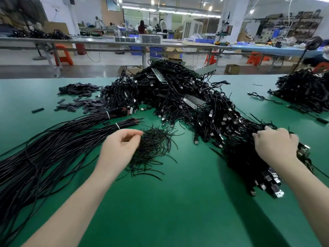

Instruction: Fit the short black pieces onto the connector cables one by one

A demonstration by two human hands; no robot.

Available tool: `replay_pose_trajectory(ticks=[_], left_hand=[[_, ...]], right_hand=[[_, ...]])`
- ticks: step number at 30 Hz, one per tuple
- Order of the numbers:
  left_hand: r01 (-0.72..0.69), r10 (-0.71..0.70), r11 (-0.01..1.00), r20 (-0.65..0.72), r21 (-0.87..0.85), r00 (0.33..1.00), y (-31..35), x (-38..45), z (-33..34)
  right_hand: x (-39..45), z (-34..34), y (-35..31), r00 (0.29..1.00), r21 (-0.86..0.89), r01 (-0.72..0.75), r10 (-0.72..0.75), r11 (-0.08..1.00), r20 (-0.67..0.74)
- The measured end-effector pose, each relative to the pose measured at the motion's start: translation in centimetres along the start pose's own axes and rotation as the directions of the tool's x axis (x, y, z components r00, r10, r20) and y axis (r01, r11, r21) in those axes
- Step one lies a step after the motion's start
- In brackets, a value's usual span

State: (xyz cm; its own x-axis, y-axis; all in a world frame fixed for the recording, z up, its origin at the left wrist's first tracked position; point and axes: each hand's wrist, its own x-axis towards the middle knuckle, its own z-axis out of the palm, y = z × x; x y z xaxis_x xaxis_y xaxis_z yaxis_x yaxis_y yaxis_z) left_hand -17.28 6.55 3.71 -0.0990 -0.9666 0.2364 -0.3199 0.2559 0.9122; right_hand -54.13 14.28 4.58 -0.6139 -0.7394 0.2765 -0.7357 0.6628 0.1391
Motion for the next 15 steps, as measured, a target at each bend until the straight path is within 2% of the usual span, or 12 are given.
replay_pose_trajectory(ticks=[2,4,6,8,10,11,12,15], left_hand=[[-0.017,0.029,0.981,-0.06,0.191,0.998,-2.4,2.3,-1.9],[0.002,0.048,0.913,-0.112,0.409,0.993,-5.0,4.7,-4.2],[0.034,0.051,0.766,-0.114,0.642,0.992,-7.4,6.9,-6.3],[0.078,-0.005,0.552,-0.09,0.83,0.996,-9.7,8.4,-8.1],[0.085,-0.074,0.367,-0.062,0.926,0.995,-11.4,8.9,-9.2],[0.077,-0.097,0.324,-0.047,0.943,0.994,-12.1,8.8,-9.6],[0.073,-0.106,0.32,-0.041,0.945,0.994,-12.7,8.6,-9.8],[0.107,-0.042,0.421,-0.099,0.901,0.994,-13.5,8.3,-10.1]], right_hand=[[0.1,-0.3,-0.2,0.994,0.063,0.018,-0.011,0.998,-0.105],[-0.1,-0.6,-1.1,0.972,0.116,0.058,-0.029,0.992,-0.235],[-1.1,-1.3,-3.4,0.917,0.217,0.208,-0.113,0.954,-0.381],[-3.3,-1.7,-7.1,0.872,0.31,0.371,-0.213,0.875,-0.44],[-5.6,-0.9,-11.2,0.874,0.435,0.454,-0.294,0.777,-0.387],[-6.6,0.0,-13.1,0.885,0.513,0.46,-0.325,0.725,-0.334],[-7.6,0.9,-14.7,0.898,0.594,0.439,-0.345,0.674,-0.272],[-9.3,4.0,-17.6,0.937,0.756,0.311,-0.32,0.576,-0.142]])
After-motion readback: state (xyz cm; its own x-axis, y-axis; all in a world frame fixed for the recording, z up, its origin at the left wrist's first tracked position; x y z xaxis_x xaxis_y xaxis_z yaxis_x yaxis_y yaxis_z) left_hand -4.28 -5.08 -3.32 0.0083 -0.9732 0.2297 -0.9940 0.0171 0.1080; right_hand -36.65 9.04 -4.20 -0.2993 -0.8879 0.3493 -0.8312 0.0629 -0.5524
